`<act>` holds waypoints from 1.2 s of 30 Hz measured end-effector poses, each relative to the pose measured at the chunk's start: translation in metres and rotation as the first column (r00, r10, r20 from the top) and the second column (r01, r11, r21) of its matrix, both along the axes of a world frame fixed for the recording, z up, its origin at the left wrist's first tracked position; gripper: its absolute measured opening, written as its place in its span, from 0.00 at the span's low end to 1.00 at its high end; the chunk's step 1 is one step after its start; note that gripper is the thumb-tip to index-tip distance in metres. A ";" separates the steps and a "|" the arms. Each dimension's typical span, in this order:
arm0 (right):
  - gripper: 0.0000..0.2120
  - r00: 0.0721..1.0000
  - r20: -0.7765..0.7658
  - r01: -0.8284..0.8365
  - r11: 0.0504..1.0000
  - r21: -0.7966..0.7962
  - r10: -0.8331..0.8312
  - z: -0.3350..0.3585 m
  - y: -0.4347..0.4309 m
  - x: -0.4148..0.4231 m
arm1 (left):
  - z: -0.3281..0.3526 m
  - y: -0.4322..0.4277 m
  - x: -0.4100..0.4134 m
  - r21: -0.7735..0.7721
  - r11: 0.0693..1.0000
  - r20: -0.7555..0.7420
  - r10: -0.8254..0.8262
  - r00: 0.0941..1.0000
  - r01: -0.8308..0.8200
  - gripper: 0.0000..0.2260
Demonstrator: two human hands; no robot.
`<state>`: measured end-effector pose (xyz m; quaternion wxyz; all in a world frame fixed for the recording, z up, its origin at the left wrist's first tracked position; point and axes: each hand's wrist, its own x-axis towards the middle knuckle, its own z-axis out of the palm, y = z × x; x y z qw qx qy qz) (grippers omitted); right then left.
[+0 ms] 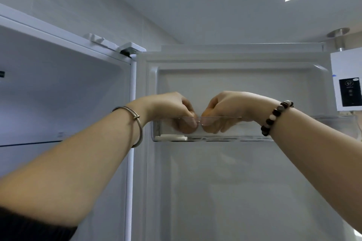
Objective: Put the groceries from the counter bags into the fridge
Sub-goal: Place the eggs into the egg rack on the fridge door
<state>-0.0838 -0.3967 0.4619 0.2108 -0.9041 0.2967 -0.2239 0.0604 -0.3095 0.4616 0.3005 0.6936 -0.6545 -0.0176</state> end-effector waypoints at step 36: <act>0.12 0.981 -0.166 0.112 0.993 0.045 -0.103 0.000 -0.006 0.005 | 0.002 -0.002 0.002 0.102 0.990 0.072 0.087 0.994 -0.095 0.12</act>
